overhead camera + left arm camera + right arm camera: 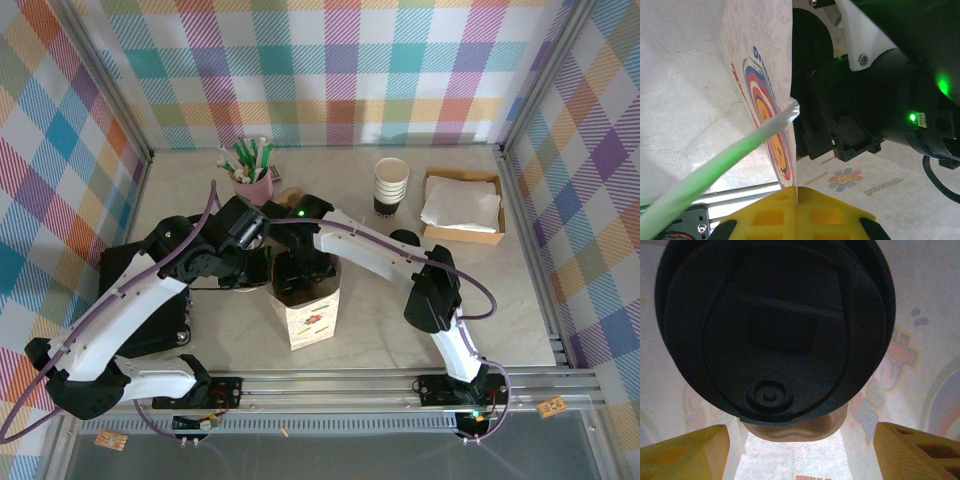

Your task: Pack the takeout coffee

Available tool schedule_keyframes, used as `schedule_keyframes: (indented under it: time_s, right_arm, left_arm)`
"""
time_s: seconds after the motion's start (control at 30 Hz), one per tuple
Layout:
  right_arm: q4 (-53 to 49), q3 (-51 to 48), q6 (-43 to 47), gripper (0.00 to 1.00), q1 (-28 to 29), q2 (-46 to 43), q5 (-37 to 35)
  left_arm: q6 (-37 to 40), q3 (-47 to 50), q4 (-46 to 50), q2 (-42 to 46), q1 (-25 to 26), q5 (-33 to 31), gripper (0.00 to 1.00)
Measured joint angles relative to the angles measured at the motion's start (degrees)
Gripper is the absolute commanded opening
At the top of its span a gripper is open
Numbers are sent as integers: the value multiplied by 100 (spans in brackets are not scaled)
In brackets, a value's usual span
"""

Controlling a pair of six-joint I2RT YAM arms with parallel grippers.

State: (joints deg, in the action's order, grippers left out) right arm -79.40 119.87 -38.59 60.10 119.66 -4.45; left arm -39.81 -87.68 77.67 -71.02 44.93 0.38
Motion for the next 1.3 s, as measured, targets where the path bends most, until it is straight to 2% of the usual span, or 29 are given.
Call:
schedule_keyframes:
  time_s: [0.93, 1.3]
  right_arm:
    - [-374, 428, -155, 70, -31, 13, 216]
    - [-494, 625, -302, 68, -98, 72, 348]
  left_arm:
    - [116, 4, -199, 61, -105, 125, 0]
    - [221, 50, -376, 87, -319, 278, 0]
